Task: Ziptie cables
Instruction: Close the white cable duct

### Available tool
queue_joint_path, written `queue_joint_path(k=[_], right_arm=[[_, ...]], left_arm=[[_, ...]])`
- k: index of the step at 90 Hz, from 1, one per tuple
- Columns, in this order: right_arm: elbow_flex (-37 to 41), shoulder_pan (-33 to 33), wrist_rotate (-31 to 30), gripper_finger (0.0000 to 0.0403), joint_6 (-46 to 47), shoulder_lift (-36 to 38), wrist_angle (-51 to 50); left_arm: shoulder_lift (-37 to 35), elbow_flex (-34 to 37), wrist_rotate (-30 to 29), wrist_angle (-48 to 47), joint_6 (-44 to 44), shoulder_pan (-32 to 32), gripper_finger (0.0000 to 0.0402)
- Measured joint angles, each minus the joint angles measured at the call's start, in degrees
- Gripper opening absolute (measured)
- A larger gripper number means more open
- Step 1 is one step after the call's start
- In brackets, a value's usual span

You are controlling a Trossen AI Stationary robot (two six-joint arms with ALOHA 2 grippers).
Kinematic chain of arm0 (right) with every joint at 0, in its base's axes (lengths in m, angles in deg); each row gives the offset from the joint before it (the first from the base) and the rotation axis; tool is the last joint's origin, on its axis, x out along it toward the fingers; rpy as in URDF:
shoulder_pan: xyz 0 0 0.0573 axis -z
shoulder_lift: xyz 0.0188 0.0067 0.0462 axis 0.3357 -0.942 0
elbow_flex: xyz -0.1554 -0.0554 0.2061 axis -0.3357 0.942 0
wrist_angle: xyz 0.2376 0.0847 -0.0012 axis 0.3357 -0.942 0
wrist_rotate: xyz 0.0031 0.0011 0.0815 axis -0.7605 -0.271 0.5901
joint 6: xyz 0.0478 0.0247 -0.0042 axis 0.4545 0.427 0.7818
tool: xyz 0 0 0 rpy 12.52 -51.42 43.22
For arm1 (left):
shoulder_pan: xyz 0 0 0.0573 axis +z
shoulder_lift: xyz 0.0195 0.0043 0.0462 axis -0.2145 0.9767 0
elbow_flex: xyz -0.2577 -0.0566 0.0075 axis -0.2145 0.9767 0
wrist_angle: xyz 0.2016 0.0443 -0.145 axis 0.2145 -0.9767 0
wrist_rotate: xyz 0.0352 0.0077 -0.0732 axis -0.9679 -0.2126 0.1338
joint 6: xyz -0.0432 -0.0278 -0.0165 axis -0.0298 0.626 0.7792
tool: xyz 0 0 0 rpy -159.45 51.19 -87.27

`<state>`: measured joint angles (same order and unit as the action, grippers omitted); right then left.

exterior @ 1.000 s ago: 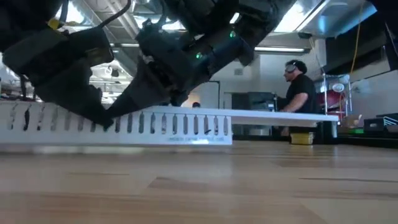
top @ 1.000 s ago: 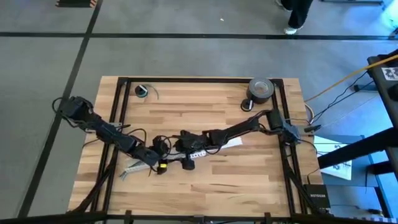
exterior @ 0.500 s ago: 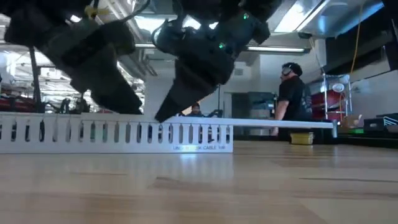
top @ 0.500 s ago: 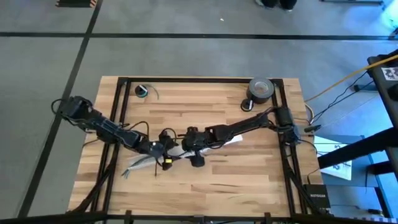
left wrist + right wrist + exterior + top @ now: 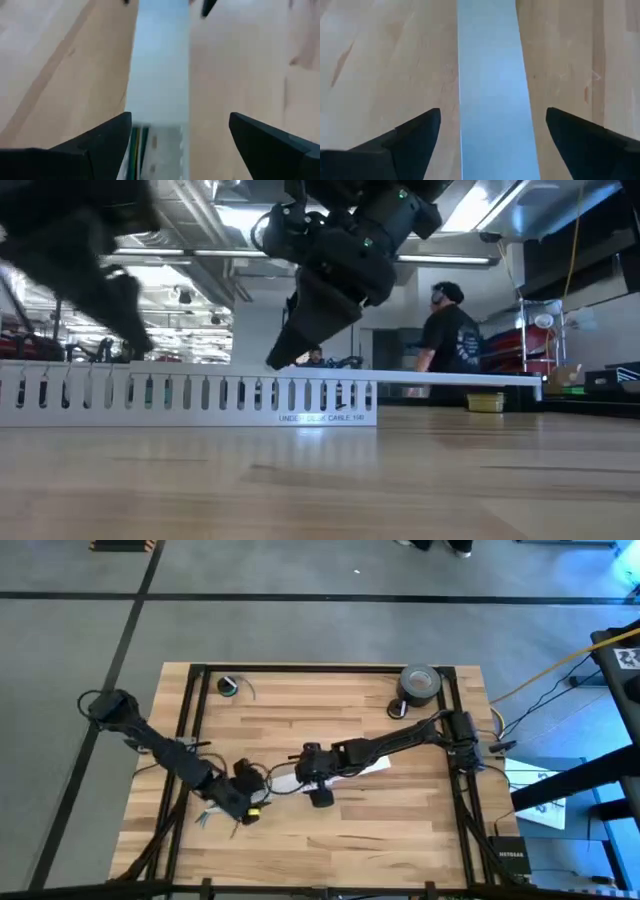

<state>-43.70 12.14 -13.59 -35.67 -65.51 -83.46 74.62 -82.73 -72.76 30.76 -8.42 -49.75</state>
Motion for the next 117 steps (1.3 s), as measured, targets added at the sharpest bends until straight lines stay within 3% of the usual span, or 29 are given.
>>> queue_joint_path(k=[17, 43, 63, 98, 117], right_arm=[[0.02, -0.01, -0.01, 0.0351, 0.14, 0.0, 1.75], [0.02, -0.01, 0.0, 0.0351, 0.15, 0.0, 2.59], [0.07, -0.01, 0.0, 0.0351, 0.16, 0.0, 3.02], [0.09, -0.01, 0.02, 0.0351, 1.05, -0.29, 5.62], [0.11, -0.01, 2.07, 0.0351, 1.17, -2.15, 6.62]], left_arm=[[-0.02, 5.87, -3.76, 2.98, 7.93, -3.19, 0.032], [0.0, 11.69, -3.86, 17.44, -1.32, -1.49, 0.032], [0.19, 11.71, -3.38, 17.68, -2.72, -0.39, 0.0314], [0.2, 11.71, -3.24, 17.87, -3.76, -0.07, 0.0242], [0.2, 11.71, -3.27, 17.92, -3.82, -0.07, 0.0238]])
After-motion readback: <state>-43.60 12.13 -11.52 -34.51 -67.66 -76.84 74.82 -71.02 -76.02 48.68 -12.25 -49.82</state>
